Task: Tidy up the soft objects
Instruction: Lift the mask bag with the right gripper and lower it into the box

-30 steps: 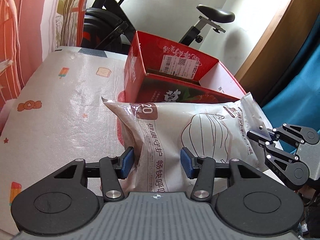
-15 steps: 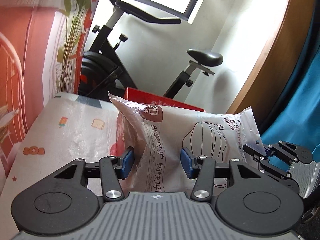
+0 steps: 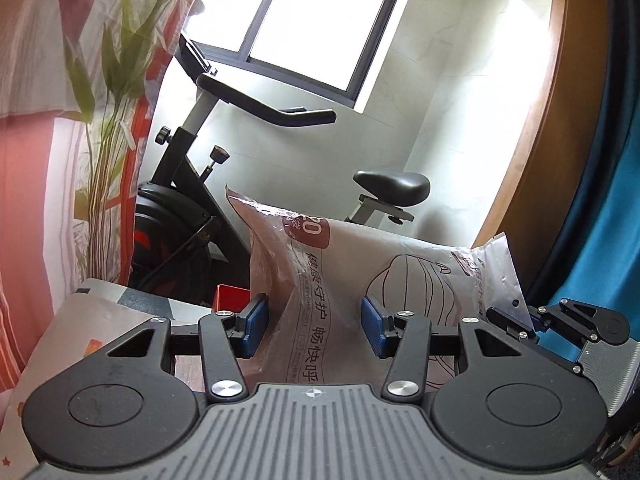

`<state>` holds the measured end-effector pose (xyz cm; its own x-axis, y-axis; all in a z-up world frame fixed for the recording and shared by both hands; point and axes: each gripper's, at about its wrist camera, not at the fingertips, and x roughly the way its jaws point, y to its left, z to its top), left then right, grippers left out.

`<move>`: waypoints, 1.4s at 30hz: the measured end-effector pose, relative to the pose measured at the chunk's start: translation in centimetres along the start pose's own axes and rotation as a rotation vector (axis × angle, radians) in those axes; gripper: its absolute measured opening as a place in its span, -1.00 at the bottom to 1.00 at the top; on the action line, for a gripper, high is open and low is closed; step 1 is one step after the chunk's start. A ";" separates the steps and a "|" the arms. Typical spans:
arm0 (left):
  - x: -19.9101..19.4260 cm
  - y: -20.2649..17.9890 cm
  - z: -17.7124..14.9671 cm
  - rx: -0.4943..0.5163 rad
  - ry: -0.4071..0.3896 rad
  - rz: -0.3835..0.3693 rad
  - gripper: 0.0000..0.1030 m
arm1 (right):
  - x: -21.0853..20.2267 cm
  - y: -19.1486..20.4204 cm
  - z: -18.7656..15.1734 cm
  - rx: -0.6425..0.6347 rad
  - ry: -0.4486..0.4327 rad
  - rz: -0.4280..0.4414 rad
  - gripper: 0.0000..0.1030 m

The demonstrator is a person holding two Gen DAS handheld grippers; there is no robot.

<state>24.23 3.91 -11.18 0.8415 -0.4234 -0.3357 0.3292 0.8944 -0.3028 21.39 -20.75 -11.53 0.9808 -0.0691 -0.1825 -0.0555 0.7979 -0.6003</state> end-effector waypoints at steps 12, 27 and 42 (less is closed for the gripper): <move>12.2 0.4 0.9 0.166 0.218 0.123 -0.03 | 13.0 0.4 -4.2 -0.056 0.180 0.094 -0.81; 20.4 2.3 -2.4 0.301 0.475 0.179 -0.17 | 20.6 2.7 -8.4 -0.157 0.437 0.265 -0.77; 23.3 2.6 -3.6 0.344 0.624 0.177 -0.23 | 23.8 5.1 -9.8 -0.217 0.681 0.379 -0.76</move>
<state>43.10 -4.13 -23.00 0.5279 -0.1796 -0.8301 0.4131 0.9083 0.0662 42.64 -24.18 -26.58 0.5627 -0.2227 -0.7961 -0.4646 0.7113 -0.5274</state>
